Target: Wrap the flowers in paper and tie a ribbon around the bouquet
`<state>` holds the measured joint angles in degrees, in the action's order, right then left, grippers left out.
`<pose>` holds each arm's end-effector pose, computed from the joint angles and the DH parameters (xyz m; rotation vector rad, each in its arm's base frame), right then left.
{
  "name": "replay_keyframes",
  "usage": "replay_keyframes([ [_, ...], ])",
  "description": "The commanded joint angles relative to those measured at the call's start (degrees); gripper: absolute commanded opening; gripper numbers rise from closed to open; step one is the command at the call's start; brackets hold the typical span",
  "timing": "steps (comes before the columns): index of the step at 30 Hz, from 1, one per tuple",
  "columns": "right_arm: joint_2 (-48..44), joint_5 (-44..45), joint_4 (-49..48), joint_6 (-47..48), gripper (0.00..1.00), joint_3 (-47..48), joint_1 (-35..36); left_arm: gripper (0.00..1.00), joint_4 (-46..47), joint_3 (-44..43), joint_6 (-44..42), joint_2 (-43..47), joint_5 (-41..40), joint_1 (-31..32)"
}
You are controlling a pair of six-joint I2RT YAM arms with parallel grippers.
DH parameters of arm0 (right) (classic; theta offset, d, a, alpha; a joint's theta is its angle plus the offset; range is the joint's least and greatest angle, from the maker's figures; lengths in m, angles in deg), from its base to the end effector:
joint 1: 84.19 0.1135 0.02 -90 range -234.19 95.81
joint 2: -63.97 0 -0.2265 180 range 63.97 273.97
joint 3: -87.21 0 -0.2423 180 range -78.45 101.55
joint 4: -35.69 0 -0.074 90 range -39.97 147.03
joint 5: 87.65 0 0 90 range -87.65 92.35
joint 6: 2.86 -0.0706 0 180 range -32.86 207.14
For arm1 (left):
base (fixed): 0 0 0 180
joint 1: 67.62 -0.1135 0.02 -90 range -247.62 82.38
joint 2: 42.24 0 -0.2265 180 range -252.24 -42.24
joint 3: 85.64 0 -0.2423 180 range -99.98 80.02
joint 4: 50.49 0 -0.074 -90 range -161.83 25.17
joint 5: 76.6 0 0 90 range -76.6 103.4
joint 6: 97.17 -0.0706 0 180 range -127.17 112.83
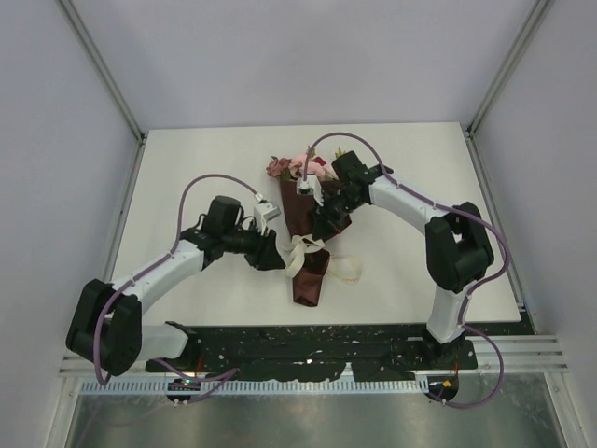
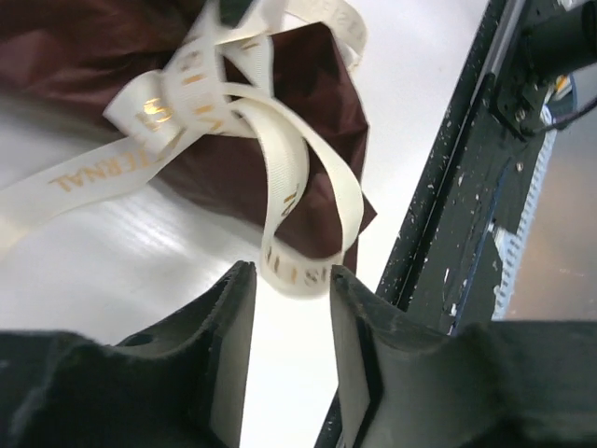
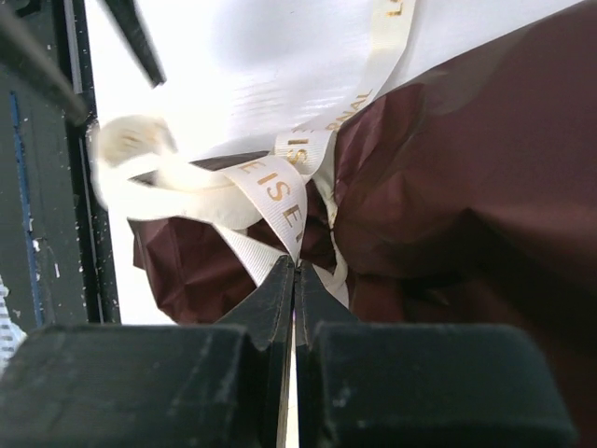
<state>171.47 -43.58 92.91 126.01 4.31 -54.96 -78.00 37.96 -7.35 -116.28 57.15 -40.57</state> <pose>0.3010 0.2266 0.1719 -1.5804 1.9627 1.0186 0.2243 -0.1694 0.1692 0.9191 2.1629 -1.1277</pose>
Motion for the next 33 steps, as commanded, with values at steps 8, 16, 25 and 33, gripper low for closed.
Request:
replay_keyframes([
  [8, -8.8, -5.22, -1.39, 1.11, 0.05, -5.23, -0.23, 0.49, 1.14, -11.26, 1.24, -5.39, 1.25, -6.83],
  [16, -10.03, -4.17, -2.61, 1.38, 0.06, -7.26, -0.14, 0.46, -3.7, -26.74, 1.51, -19.03, 1.95, -0.95],
  [25, -18.29, -1.53, -10.6, 0.33, 0.05, -16.21, -0.14, 0.39, -6.87, -30.62, 5.45, -25.98, 4.15, 2.83],
  [33, -25.41, 4.27, -27.2, -3.72, 0.05, -28.79, 0.21, 0.33, -7.31, -32.02, 9.5, -28.96, 5.73, 4.24],
])
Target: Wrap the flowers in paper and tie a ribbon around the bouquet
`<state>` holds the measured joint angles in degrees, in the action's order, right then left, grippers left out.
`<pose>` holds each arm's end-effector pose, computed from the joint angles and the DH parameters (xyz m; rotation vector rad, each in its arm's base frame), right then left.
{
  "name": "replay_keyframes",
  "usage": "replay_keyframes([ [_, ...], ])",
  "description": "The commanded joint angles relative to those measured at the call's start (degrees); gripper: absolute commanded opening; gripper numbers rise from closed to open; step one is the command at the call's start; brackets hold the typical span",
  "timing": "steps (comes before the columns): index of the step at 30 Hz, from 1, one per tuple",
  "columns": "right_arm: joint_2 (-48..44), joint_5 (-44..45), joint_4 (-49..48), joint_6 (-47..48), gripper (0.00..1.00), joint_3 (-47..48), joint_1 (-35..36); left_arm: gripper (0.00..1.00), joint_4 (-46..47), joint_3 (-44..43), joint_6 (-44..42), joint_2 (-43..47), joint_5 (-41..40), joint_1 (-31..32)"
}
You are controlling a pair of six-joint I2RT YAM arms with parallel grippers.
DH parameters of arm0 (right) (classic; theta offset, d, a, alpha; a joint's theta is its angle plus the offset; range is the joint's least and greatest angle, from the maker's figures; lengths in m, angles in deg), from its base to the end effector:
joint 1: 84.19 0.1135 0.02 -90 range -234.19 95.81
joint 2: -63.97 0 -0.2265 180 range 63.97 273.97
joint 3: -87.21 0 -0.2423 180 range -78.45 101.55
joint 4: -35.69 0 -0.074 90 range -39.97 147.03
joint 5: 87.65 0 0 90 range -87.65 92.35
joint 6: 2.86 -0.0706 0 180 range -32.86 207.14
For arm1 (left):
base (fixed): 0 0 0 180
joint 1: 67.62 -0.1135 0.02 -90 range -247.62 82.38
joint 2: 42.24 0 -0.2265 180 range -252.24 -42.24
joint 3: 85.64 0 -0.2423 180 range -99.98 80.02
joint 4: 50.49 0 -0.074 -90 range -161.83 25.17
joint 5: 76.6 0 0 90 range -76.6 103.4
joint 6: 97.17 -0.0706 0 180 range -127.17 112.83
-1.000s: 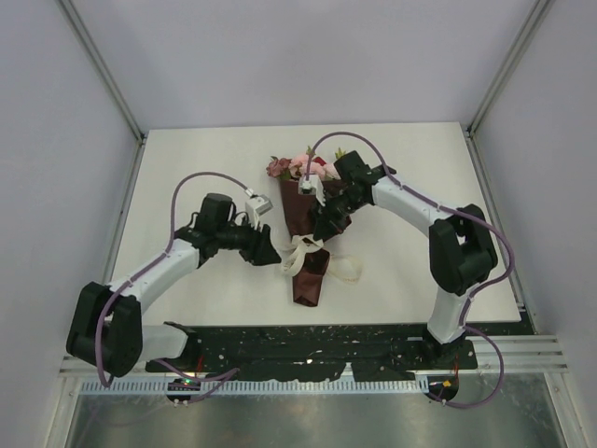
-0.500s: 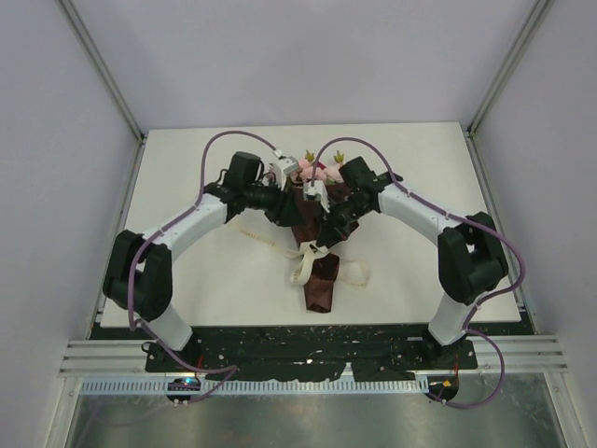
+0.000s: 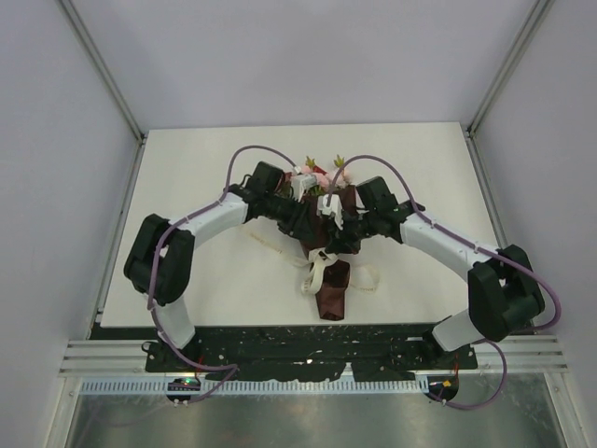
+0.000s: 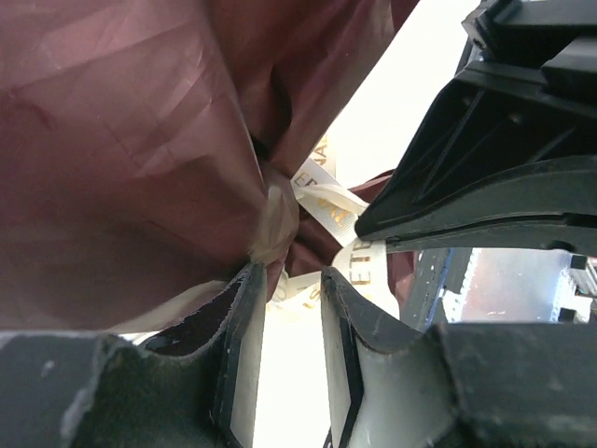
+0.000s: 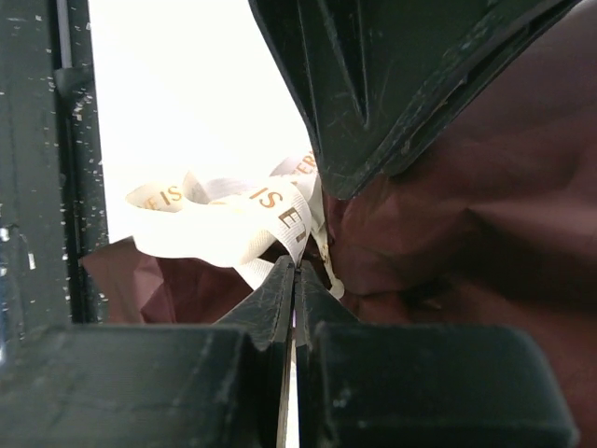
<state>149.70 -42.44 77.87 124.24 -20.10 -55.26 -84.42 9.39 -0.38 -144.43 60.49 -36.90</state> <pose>0.2472 0.1935 0.1828 -1.5284 1.7979 0.9097 0.2967 -0.2364 0.1681 0.8797 2.3280 -1.2938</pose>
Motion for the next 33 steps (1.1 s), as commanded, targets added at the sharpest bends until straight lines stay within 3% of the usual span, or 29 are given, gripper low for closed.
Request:
replay_keyframes([
  [1, -4.08, 3.4, -13.15, -1.34, 0.05, -5.34, 0.69, 0.33, -1.32, -3.81, 2.53, -1.16, 2.57, 0.57],
  [8, -7.33, 5.07, -14.56, 1.13, 0.06, -8.77, 0.6, 0.33, -6.41, -8.9, 1.91, -4.76, 4.94, 2.24],
  [15, -11.37, 6.39, -17.19, 2.09, 0.05, -12.63, 0.6, 0.24, -8.79, -11.28, 2.97, -8.19, 6.7, 4.08],
  [20, -14.01, 6.83, -19.57, 4.2, 0.05, -15.98, 0.69, 0.22, -11.51, -13.04, 2.89, -10.92, 6.61, 4.87],
  [33, -16.65, 5.42, -19.4, 7.37, 0.05, -18.88, 0.78, 0.4, -18.9, -16.64, -4.85, -13.47, 7.5, 7.51],
])
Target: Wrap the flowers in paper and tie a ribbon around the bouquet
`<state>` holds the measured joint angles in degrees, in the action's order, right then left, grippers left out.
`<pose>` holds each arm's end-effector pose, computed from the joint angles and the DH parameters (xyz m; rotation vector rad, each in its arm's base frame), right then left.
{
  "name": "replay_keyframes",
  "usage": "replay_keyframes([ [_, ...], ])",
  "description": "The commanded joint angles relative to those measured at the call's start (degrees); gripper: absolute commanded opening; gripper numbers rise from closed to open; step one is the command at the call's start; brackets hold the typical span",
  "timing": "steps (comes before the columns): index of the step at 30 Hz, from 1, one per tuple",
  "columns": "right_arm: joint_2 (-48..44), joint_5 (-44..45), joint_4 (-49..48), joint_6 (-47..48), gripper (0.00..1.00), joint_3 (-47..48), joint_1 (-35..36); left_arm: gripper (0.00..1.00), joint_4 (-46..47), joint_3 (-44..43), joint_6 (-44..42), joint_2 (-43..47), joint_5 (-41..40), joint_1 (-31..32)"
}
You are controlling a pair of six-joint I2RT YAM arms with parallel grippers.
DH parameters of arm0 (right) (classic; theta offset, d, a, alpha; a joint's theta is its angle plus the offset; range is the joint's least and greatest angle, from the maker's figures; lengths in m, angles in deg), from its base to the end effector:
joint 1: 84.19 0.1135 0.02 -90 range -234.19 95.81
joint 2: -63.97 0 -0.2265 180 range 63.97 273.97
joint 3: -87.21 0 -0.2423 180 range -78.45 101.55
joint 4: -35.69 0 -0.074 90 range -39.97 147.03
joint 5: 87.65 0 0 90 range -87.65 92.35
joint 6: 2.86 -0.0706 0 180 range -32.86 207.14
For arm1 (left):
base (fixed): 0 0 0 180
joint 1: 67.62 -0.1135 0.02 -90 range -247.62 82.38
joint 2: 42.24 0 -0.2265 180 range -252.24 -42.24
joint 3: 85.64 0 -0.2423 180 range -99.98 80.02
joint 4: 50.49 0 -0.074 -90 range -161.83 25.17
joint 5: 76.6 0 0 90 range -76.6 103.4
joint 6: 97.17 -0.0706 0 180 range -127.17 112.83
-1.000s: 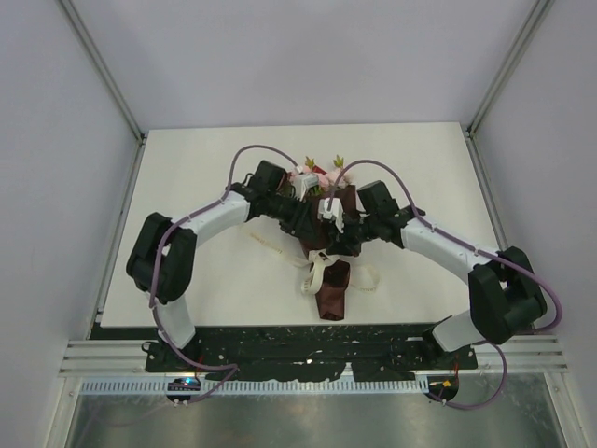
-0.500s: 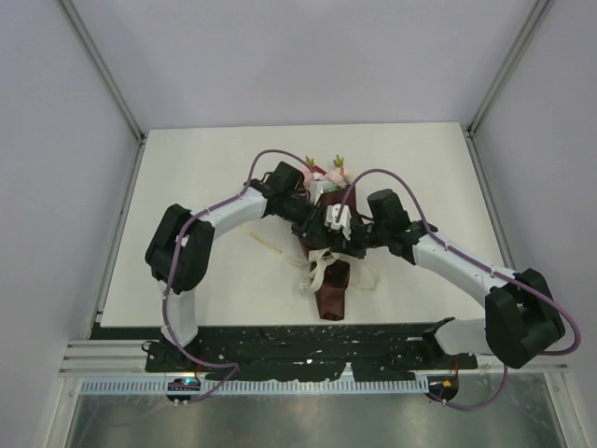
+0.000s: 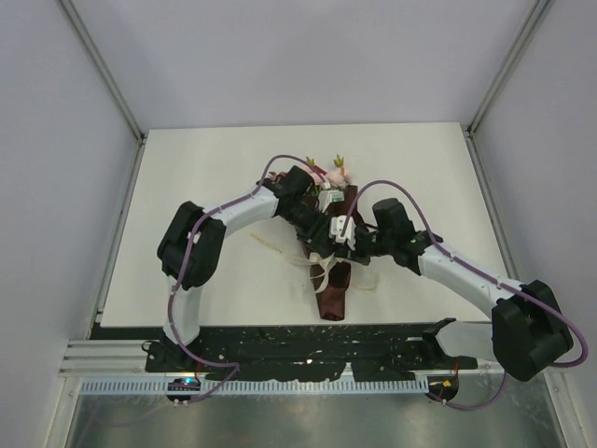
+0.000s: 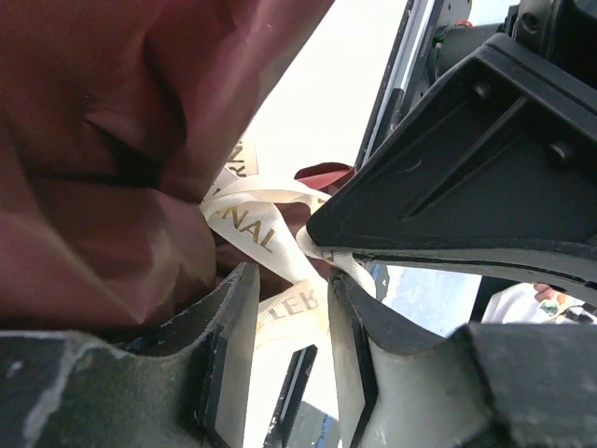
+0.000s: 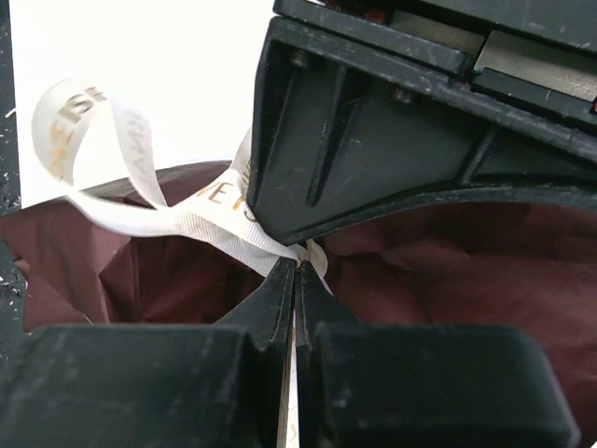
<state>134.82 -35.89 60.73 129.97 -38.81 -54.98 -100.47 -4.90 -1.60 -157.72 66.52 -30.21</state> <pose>0.2178 0.1718 0.1707 -1.5440 1.5541 0.6307 0.2811 -0.2861 0.1438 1.0254 2.5464 -1.4806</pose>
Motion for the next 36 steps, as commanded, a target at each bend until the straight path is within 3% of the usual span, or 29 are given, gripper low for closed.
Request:
replay_keyframes([
  [1, -1.94, -1.4, -2.7, 1.73, 0.05, -0.35, 0.32, 0.4, -3.03, -2.52, -3.98, -0.36, 0.85, 1.0],
  [11, -5.1, -3.68, -3.58, 3.05, 0.05, -2.81, 0.32, 0.31, -2.95, -3.67, -4.16, -1.76, -3.29, 1.26],
  [15, -5.28, -4.38, -2.7, 4.01, 0.06, -2.64, 0.32, 0.42, -1.11, -3.23, -3.63, -1.06, -1.1, 1.35],
  [19, -5.11, -4.13, -1.38, 5.51, 0.05, -2.63, 0.32, 0.43, 3.11, -1.04, -3.37, 0.69, -0.91, 1.53],
  [28, -5.19, -3.86, -1.56, 5.69, 0.05, -2.99, 0.41, 0.35, 5.22, -1.03, -2.75, 0.34, -0.12, 2.14],
  [36, -4.93, -1.49, -1.21, 6.92, 0.05, -3.43, -0.03, 0.15, 3.3, -0.59, -5.12, -0.09, -3.99, 0.3],
])
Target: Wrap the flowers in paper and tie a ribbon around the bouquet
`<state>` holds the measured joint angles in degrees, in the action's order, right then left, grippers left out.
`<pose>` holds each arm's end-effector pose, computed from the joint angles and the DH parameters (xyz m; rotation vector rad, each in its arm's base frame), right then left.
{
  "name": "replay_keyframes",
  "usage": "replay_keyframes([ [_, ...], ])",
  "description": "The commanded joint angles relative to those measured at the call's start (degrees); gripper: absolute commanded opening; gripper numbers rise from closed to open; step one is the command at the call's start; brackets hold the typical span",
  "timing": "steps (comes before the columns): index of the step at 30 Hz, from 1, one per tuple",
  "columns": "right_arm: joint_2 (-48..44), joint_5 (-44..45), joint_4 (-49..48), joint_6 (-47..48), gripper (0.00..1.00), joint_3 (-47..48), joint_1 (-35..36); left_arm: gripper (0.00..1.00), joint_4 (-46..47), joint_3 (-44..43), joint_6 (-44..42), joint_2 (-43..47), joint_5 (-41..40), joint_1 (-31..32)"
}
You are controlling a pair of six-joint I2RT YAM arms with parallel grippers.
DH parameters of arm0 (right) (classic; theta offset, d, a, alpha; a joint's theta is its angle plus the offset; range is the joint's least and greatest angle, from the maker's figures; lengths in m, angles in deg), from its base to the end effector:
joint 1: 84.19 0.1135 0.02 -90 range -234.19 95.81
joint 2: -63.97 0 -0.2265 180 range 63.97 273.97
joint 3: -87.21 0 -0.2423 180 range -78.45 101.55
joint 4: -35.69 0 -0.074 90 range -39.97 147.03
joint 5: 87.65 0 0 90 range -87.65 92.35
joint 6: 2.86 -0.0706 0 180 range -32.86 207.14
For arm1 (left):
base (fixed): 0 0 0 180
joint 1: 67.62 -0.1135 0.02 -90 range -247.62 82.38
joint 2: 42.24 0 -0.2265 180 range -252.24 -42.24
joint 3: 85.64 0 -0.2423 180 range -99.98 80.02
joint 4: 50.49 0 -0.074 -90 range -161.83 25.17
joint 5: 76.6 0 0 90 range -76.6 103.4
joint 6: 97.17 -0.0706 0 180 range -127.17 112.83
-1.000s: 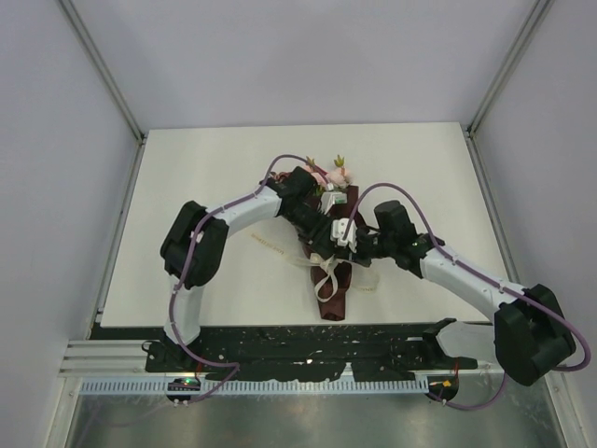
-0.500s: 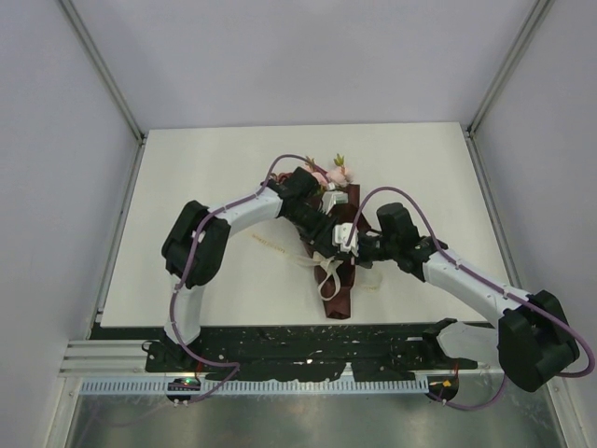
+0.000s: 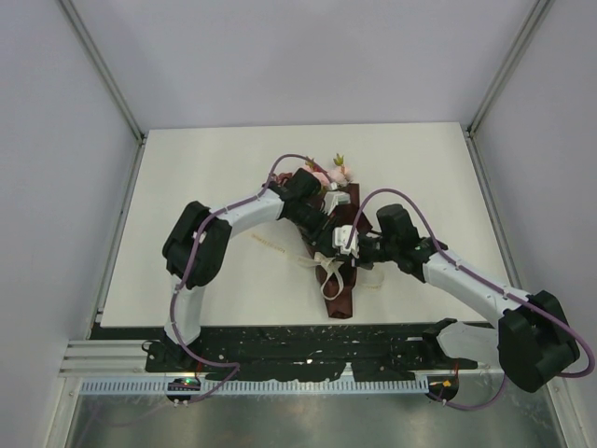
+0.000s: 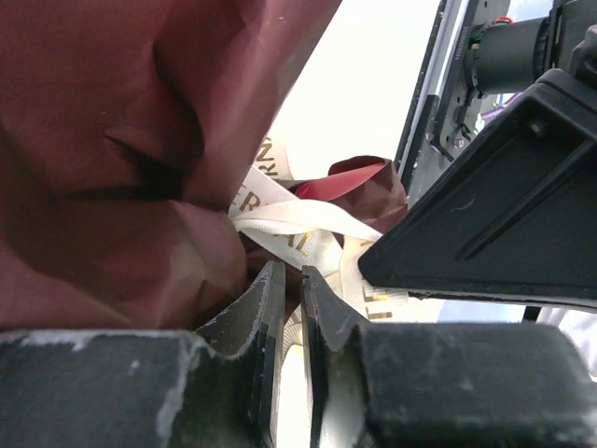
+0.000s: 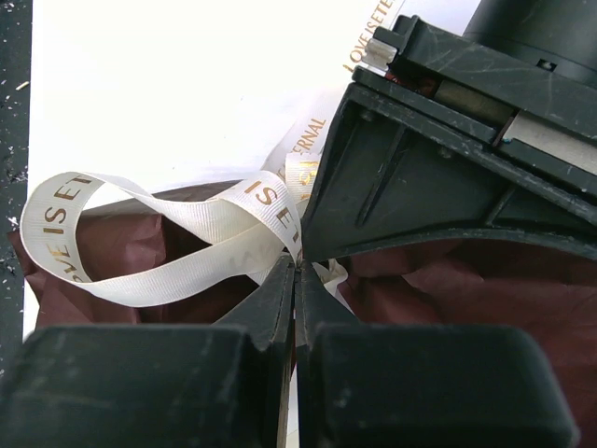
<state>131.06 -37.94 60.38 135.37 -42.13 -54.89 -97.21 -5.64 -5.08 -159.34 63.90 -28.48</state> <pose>0.2049 0.1673 0.1695 -1.6090 1.4371 0.6110 0.2815 -0.2993 0.1372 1.1345 2.4572 -1.4078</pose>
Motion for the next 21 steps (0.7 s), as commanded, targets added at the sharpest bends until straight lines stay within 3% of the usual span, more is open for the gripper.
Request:
replay_keyframes([
  [1, -1.0, 0.65, -0.86, 1.52, 0.05, 0.16, -0.21, 0.15, -0.48, 0.06, -1.82, 1.44, -2.07, -1.86],
  [10, 3.57, 0.13, -0.24, -0.41, 0.05, 3.85, -0.56, 0.12, -4.8, -4.24, -7.27, 0.38, -4.46, -4.59],
  [13, 3.49, 0.13, -0.15, 0.28, 0.06, 3.68, -1.0, 0.2, 0.19, -2.15, -3.77, 3.0, 0.55, -4.33],
  [19, 4.19, 1.09, -1.29, -1.2, 0.05, 3.67, -1.0, 0.29, 4.25, -0.82, -2.44, 5.92, 0.04, -2.66],
  [21, 3.32, 1.27, -2.52, -1.65, 0.06, 3.06, -1.35, 0.31, 7.05, 0.06, 1.68, 6.35, 0.3, -2.92],
])
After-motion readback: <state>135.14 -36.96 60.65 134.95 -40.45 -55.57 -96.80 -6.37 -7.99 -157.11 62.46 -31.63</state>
